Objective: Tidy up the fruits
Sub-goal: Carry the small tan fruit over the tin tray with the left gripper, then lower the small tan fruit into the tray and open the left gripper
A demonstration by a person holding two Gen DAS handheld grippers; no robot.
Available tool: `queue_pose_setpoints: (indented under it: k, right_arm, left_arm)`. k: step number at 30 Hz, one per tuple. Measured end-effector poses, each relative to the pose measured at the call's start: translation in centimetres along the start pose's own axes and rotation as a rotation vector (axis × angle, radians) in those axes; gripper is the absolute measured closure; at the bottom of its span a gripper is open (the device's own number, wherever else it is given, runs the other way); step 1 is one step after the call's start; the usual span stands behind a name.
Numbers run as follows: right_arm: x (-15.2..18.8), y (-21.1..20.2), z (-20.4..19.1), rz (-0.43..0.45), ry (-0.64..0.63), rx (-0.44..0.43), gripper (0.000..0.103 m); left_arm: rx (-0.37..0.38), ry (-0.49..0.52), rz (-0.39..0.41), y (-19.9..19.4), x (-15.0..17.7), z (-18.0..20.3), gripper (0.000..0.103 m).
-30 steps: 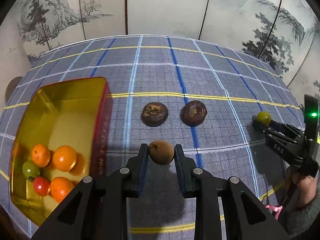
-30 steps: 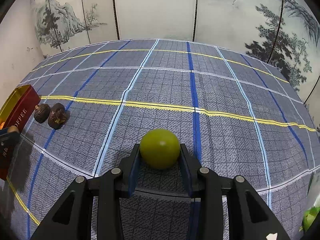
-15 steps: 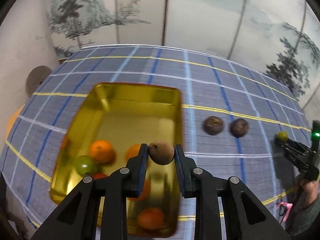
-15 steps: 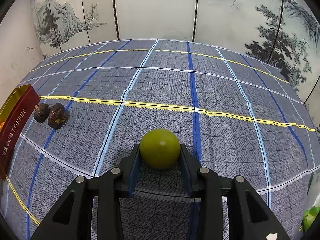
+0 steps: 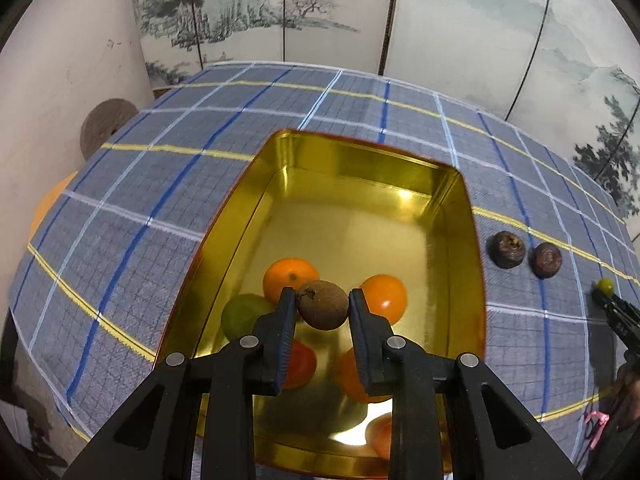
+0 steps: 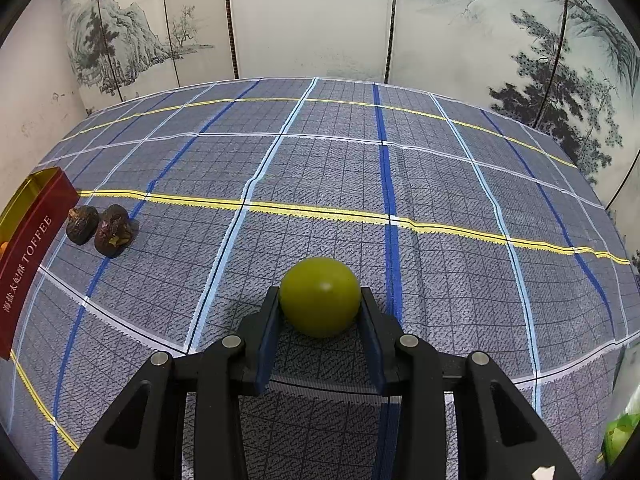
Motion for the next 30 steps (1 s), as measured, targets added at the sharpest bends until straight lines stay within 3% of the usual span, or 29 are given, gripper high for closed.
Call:
queue_pose_setpoints:
  k: [17,30]
  right_arm:
    - [0.0,0.0,0.0,0.0,0.0,0.0,0.068]
    - [0.0,0.0,0.0,0.0,0.0,0.0,0.068]
  left_arm:
    - [0.008,0.028,-0.057,1.8,0.9,-0.2,0.076]
    - [-0.009,0.051,-0.058,2.2,1.1,-0.1,0.075]
Point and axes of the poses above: each gripper's, at about its wrist camera, not at the fingertips, and y roughly the way its jaws point, z to its right, x to its underside, the point moved 4 cm from there along y, roughly the way its jaws point, and after that the axes turned 3 degrees about -x, right-handed, at the moved point
